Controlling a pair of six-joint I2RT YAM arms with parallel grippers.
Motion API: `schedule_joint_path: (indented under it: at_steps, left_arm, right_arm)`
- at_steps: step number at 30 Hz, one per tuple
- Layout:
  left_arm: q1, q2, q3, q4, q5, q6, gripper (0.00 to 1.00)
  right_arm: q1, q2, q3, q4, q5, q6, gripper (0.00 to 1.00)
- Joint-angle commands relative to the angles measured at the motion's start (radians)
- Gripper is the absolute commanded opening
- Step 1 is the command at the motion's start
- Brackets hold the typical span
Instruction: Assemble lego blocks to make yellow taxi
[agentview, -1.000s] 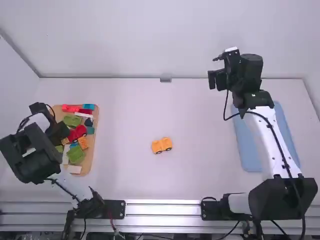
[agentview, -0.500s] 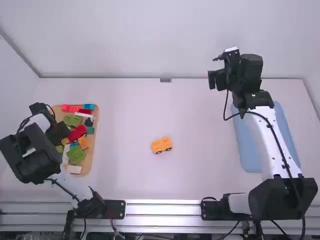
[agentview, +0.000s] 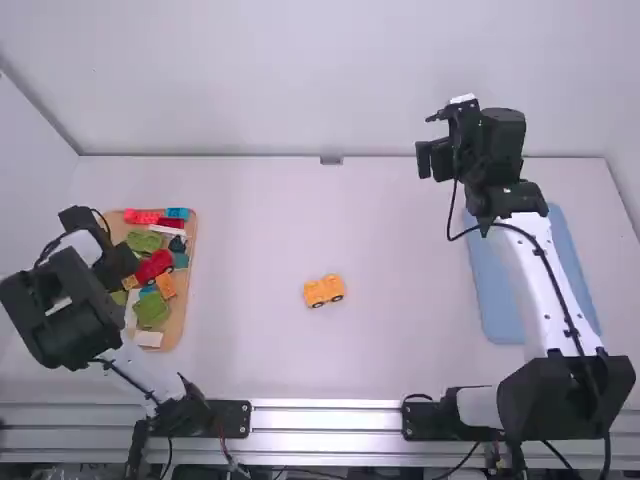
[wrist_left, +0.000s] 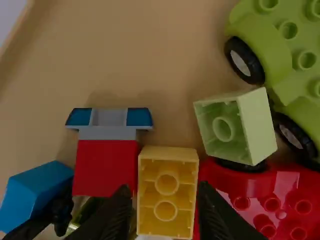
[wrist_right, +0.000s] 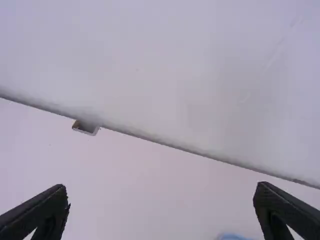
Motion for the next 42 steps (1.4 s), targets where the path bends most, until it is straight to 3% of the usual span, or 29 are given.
schedule_joint_path:
  at_steps: [1,4,17,29,42]
  left_arm:
    - [0.004,0.024,-0.006,-0.006,0.045,0.000,0.34]
    - [0.007,0.024,0.020,-0.012,0.060,0.014,0.31]
    - [0.004,0.024,0.024,-0.080,-0.004,-0.037,0.32]
    - [0.005,0.024,0.016,-0.071,-0.013,0.014,0.44]
    - [0.005,0.024,-0.027,-0.015,-0.027,0.015,0.37]
  right_arm:
    - [0.004,0.008,0.030,0.003,-0.002,0.003,0.98]
    - [0.004,0.008,0.030,0.003,-0.003,0.003,0.99]
    - [0.004,0.008,0.030,0.003,-0.003,0.002,0.99]
    - [0.004,0.008,0.030,-0.001,-0.002,0.003,0.99]
    - [0.004,0.008,0.030,0.000,-0.002,0.003,0.99]
